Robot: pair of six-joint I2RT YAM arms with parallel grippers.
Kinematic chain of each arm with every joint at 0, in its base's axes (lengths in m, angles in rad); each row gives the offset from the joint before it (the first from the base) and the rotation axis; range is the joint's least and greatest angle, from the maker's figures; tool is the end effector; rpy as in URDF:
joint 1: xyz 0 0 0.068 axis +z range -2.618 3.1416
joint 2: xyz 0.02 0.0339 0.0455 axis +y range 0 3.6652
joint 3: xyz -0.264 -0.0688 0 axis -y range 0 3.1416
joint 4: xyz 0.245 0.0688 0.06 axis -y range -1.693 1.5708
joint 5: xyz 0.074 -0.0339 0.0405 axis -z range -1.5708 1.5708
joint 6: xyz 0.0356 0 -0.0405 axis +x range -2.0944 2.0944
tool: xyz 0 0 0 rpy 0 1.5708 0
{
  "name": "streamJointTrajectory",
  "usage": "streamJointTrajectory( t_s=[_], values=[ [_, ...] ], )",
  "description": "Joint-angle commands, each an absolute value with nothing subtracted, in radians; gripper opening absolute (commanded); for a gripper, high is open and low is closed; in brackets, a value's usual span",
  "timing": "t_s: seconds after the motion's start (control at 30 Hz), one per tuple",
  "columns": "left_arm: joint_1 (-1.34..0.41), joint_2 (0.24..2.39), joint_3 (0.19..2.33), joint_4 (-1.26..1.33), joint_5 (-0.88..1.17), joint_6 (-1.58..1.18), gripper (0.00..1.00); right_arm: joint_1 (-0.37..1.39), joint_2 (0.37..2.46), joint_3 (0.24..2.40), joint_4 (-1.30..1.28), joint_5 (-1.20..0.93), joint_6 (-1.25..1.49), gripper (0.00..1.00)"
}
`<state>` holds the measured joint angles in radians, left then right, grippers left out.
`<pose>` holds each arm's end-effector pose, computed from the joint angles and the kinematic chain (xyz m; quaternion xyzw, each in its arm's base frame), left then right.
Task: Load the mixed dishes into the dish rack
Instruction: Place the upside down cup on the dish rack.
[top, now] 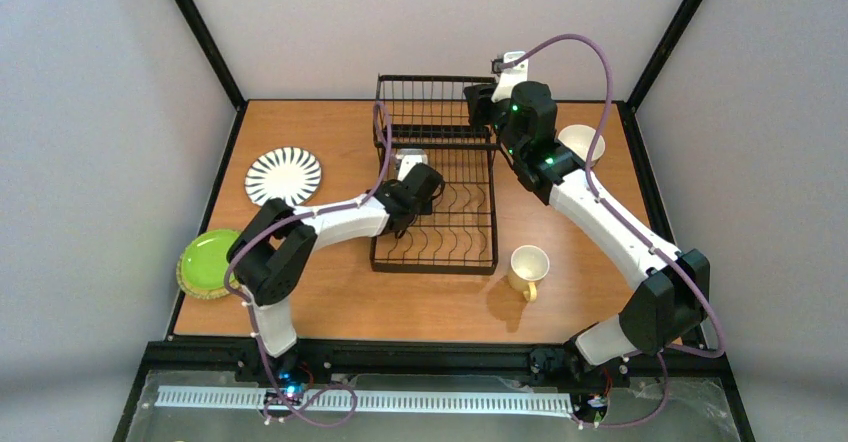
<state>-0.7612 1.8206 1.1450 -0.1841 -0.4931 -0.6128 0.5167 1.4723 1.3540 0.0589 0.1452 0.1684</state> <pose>0.2887 -0.2518 0.1831 -0.0173 0.9129 -0.0372 0.4061 0.3098 0.1701 0.4004 -0.0768 0.7235 0.1800 0.6620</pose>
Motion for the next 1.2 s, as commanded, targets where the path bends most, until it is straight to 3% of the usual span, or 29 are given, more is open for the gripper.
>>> streamJointTrajectory(
  t_s=[0.0,0.83,1.0,1.17],
  values=[
    [-0.736,1.835,1.236,-0.166,-0.574,-0.595,0.0,0.508,1.458,1.338,0.067,0.146,0.167,0.8],
    [-0.673,1.894,1.297,-0.14,-0.546,-0.536,0.02,0.506,1.459,1.328,0.067,0.146,0.167,0.8],
    [-0.672,1.905,1.288,-0.137,-0.523,-0.545,0.17,0.505,1.459,1.326,0.065,0.146,0.167,0.8],
    [-0.673,1.894,1.259,-0.133,-0.515,-0.571,0.47,0.506,1.454,1.325,0.064,0.142,0.167,0.8]
  ],
)
